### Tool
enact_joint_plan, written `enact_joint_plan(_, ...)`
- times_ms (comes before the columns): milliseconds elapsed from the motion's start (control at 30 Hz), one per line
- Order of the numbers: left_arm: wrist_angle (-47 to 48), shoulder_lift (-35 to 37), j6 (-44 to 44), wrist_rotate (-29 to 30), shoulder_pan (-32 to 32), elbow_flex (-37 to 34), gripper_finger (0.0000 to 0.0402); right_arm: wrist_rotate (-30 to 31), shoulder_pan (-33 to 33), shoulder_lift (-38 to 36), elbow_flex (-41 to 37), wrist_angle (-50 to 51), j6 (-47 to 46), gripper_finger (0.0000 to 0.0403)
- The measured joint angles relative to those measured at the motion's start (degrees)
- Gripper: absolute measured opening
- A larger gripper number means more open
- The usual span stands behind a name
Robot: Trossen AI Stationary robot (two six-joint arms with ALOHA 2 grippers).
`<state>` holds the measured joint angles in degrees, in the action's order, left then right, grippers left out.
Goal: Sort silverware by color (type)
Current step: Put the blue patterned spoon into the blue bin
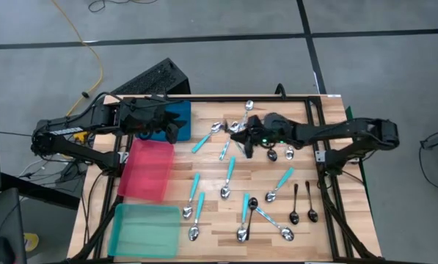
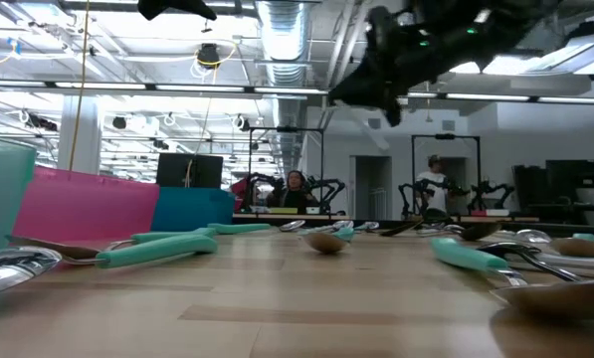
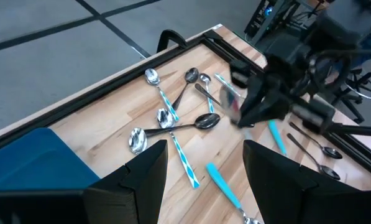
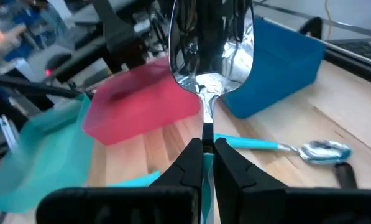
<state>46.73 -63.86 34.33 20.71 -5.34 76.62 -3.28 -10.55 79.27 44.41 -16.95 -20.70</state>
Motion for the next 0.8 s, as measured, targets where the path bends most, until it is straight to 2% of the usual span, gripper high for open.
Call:
enact_joint_plan(333, -0.17, 0.0, 0.02, -0.99, 0.0, 0.0, 0.0195, -6.73, -0.99, 16.84, 17.13, 2.88, 3.72, 0.004)
enact_joint_plan(500, -0.17, 0.0, 0.0, -2.48, -0.02, 0.0, 0.0195, -10.03, -1.89, 25.22, 28.63, 7.47, 6.21, 0.004)
enact_joint_plan(800, -0.33, 0.0, 0.0, -2.38, -0.01, 0.0, 0.0195, -12.12, -4.36, 38.61, 49.42, 14.91, 10.58, 0.004)
